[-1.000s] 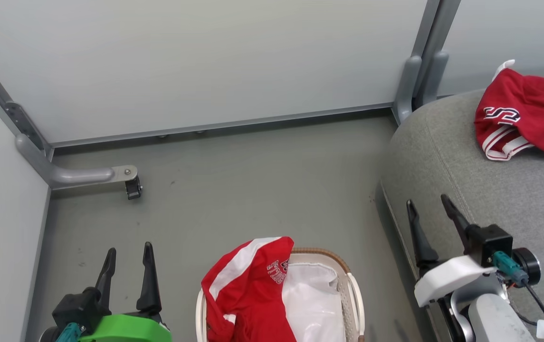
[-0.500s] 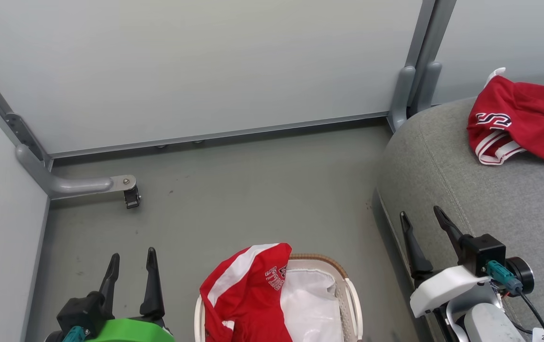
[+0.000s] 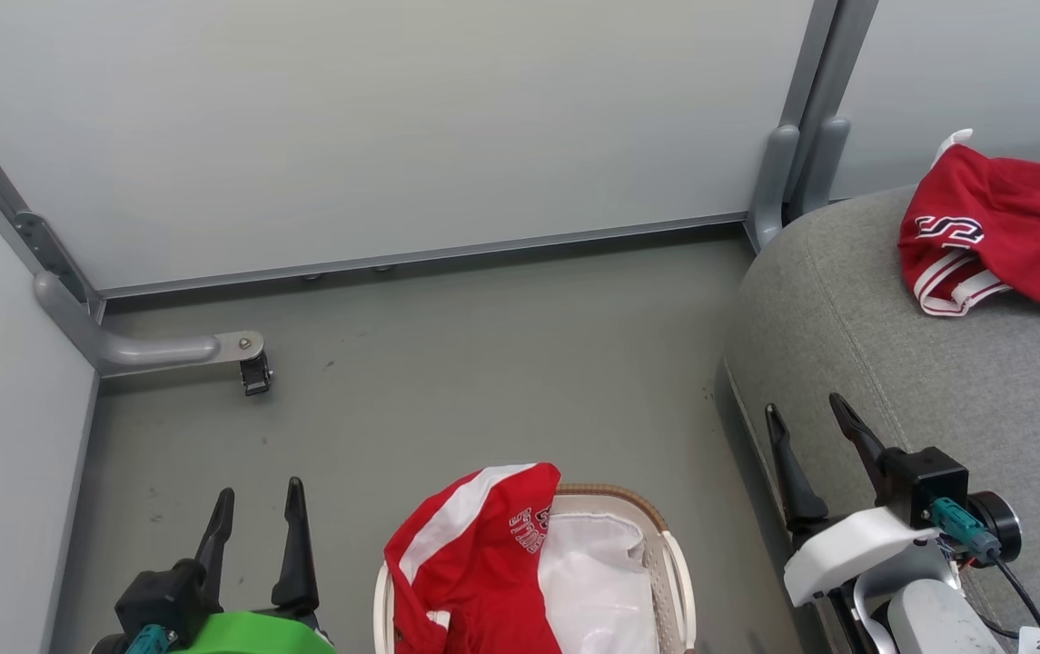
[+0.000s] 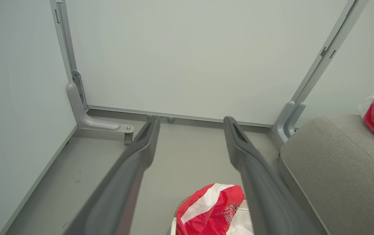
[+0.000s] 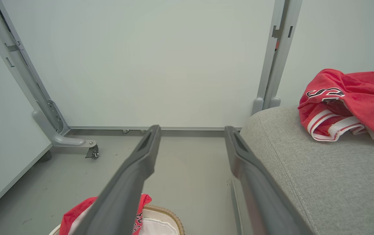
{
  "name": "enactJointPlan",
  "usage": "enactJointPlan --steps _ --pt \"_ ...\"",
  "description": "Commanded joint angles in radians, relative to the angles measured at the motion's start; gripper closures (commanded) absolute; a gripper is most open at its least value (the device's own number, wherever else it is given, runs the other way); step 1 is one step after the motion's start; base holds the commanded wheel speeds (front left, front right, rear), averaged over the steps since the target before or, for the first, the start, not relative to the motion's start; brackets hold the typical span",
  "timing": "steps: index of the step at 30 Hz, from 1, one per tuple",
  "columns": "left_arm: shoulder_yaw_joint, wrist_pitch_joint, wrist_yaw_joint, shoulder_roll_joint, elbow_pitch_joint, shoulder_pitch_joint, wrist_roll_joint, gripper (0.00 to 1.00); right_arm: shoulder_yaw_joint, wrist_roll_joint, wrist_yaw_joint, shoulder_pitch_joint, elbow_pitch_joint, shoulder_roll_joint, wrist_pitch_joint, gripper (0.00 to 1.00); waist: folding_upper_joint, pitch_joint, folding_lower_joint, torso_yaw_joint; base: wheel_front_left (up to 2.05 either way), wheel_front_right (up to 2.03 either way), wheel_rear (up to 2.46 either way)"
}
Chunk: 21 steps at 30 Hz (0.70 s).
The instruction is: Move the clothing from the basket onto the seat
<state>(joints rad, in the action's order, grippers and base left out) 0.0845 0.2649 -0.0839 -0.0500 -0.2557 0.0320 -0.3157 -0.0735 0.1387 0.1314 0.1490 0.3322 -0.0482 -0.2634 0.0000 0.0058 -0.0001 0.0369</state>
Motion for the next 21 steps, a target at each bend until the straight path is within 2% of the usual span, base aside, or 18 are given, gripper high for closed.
enactJointPlan --steps 1,11,21 --pt "0.000 -0.001 -0.003 -0.001 0.000 0.002 0.004 0.00 0.001 0.005 -0.001 -0.005 -0.003 -0.004 -0.002 0.00 0.0000 0.001 0.0001 0.000 0.00 0.00 0.00" --pt "0.011 -0.001 -0.011 -0.001 0.001 -0.012 0.021 0.00 0.003 0.001 -0.001 0.003 -0.018 -0.004 -0.002 0.00 0.0000 0.024 0.0001 0.001 0.00 0.00 0.00" --pt "0.076 -0.001 -0.029 -0.001 -0.080 -0.127 0.096 0.00 0.021 -0.023 -0.001 0.060 -0.063 -0.004 -0.002 0.00 0.0000 0.150 0.0001 -0.006 0.00 0.00 0.00"
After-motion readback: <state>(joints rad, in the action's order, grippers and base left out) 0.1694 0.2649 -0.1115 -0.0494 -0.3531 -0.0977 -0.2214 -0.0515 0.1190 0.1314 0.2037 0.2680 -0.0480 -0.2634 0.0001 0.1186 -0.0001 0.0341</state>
